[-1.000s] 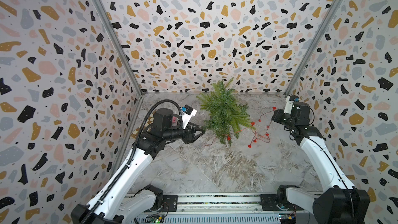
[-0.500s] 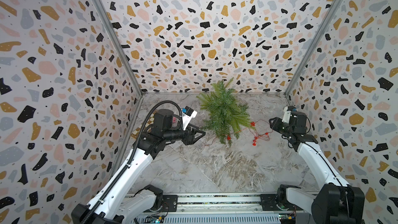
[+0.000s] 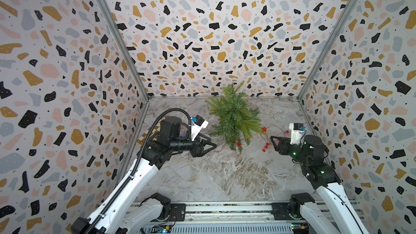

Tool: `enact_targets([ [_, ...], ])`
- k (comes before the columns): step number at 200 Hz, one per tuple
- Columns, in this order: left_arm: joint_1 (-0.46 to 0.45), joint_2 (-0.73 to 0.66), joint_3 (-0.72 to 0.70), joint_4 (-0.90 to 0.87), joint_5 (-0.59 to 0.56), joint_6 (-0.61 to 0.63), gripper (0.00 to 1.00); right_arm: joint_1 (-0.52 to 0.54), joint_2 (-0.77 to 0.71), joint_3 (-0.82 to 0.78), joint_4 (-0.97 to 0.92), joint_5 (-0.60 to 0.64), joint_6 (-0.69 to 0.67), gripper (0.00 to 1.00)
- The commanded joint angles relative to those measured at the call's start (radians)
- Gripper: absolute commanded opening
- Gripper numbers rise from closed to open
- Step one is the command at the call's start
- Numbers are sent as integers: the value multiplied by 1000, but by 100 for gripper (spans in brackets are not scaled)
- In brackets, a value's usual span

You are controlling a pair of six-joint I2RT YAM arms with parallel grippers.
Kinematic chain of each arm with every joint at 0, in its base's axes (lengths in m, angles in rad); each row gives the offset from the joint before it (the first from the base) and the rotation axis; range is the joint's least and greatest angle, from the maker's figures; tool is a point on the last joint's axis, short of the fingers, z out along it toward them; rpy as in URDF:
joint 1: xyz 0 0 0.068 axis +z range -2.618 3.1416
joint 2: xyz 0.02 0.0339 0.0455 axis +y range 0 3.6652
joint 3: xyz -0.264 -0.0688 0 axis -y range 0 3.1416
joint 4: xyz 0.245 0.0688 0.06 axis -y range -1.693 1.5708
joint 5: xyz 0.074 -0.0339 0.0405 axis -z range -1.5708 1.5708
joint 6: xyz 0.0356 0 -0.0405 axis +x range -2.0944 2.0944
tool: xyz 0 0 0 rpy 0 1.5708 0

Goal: Remove string lights from the small christmas tree
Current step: Place the light string at the center of the board, then pick up the light string from the Christmas tree.

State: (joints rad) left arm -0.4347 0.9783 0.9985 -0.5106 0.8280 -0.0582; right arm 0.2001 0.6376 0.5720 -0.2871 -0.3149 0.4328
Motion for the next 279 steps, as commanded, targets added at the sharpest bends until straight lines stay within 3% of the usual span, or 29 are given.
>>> enact_targets([
  [1, -15, -18, -12, 4, 74, 45, 55, 83, -20, -46, -8, -9, -7, 60],
  [61, -29, -33, -34, 18, 119, 51, 56, 132, 37, -73, 135, 25, -9, 60],
  [109, -30, -30, -43, -6, 93, 65, 56, 117, 92, -18, 84, 136, -33, 59],
  [149, -30, -16, -34, -5, 100, 66, 55, 62, 103, -50, 227, -3, -29, 60],
  [183, -32, -13, -32, -7, 99, 66, 55, 44, 146, -54, 282, -19, -55, 58],
  [215, -32, -12, -33, -7, 78, 60, 56, 27, 204, -38, 287, -15, -72, 50],
  [279, -32, 5, -9, -28, 44, 56, 56, 22, 238, -19, 280, 20, -90, 21],
])
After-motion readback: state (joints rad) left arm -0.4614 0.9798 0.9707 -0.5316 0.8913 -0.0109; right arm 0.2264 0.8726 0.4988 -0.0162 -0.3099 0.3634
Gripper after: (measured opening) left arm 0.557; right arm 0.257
